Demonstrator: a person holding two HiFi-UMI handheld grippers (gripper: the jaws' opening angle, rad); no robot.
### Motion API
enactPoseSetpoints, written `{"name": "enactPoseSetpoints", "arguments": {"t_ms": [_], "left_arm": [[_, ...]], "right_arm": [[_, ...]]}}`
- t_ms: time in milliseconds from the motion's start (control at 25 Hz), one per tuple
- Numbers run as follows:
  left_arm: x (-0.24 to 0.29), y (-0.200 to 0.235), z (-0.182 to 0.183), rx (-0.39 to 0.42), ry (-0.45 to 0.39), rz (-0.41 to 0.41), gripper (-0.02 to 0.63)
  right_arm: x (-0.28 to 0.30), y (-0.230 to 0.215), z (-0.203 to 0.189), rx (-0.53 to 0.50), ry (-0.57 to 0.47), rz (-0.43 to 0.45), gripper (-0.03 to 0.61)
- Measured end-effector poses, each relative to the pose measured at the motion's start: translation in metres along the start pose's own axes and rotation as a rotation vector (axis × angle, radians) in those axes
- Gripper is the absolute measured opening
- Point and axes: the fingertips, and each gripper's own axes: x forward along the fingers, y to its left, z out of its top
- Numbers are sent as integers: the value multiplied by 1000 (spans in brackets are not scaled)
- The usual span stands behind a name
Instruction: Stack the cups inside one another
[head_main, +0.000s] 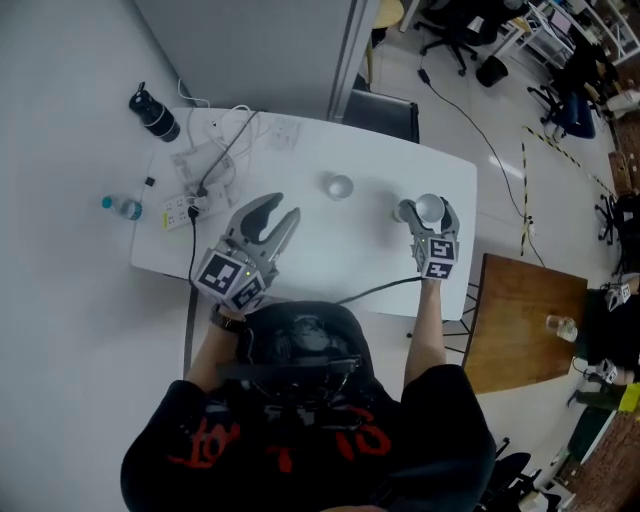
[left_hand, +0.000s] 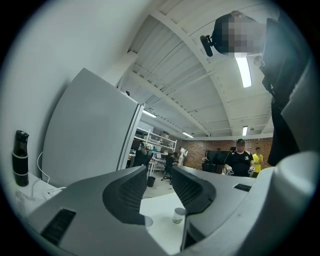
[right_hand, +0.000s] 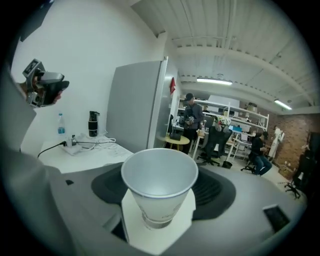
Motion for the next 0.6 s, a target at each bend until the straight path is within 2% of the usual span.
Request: {"name": "enactPoseSetpoints", "arguments": {"t_ms": [80,200,280,600], "left_arm": [[-2,2,0,-7,-7,16,164],[-6,2,-2,-32,-10,31,164],[-8,1,-3,-35,-6,36,164],[-4,-3,-5,-36,0,27,164]], "right_arm": [[14,-8,-13,12,37,-10,376],[30,-12,-36,91,73,11,380],[38,-10,-45,137,71,35,447],[9,-12,-38,213,9,28,459]]}}
